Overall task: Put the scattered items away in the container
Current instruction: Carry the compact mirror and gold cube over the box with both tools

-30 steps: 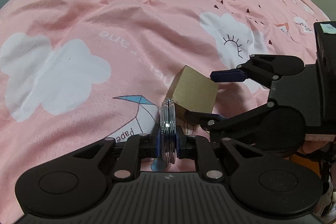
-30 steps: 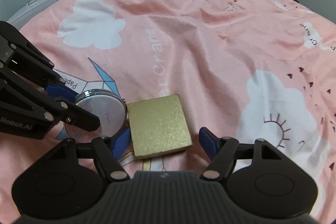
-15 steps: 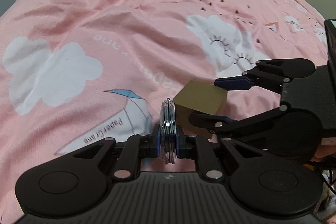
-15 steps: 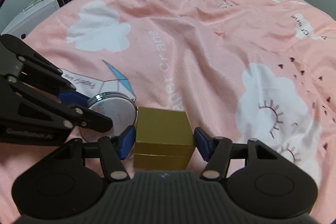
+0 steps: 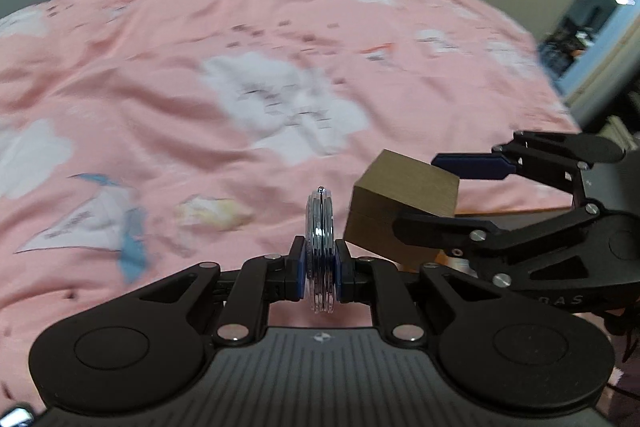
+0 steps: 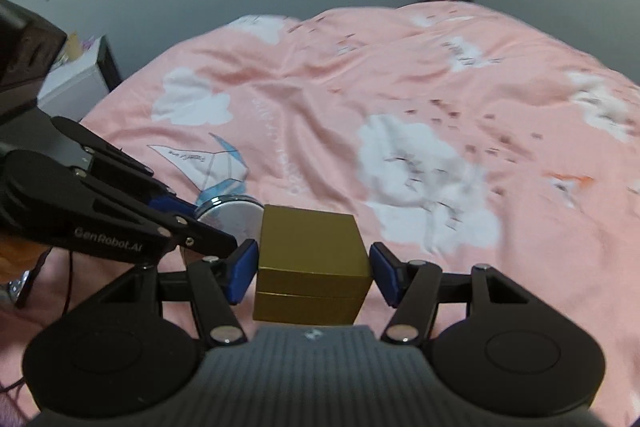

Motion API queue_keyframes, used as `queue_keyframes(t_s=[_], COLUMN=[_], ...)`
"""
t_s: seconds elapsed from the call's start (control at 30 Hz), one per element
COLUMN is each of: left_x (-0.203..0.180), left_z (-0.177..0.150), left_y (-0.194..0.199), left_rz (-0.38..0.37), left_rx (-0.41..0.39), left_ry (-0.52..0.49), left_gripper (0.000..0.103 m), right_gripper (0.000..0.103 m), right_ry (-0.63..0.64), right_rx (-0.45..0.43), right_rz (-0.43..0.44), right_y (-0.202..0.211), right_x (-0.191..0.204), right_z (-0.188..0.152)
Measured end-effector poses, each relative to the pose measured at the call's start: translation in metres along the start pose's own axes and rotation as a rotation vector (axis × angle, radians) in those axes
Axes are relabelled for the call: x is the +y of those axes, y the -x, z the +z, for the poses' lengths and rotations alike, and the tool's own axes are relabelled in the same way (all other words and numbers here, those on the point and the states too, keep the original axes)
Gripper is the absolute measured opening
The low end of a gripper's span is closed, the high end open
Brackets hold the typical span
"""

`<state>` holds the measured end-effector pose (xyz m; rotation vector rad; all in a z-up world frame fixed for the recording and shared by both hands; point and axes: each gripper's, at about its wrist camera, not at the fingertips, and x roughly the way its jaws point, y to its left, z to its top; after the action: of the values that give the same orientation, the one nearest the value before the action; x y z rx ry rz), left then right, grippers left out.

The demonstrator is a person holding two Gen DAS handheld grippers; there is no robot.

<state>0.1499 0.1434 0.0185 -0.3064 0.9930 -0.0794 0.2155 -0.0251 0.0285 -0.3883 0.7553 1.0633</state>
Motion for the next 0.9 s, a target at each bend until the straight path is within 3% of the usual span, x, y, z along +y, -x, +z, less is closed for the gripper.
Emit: queue_keyframes(t_s=[0.23,0.43,0.67,0.9], left_x=[-0.062,-0.112,-0.160,-0.183], left_z=[-0.003,-0.009,-0.014,-0.020], left_y=[0.004,-0.024,-0.080,-0.136], left_rz=[-0.144,-0.280,-0.395,-0.395], left_rx=[-0.041,-0.014,0.058,0.119], left_ry=[-0.093,-0.143,-0.153,-0.128], left_gripper=[0.015,0.015,0.015,0.015], right_gripper=[0.064,0.064,0.064,0.064], right_ry=[-0.112,-0.226,-0.322,-0.424], right_rx=[-0.053,-0.038,-0.021,-0.021], right_rz=[-0.163,-0.306,-0.423,-0.468], right_y=[0.084,0.125,0.139,0.134], right_x=[-0.028,-0.055,-0.078,-0.100], right_z=[-0.048,-0.092,-0.133,-0.162])
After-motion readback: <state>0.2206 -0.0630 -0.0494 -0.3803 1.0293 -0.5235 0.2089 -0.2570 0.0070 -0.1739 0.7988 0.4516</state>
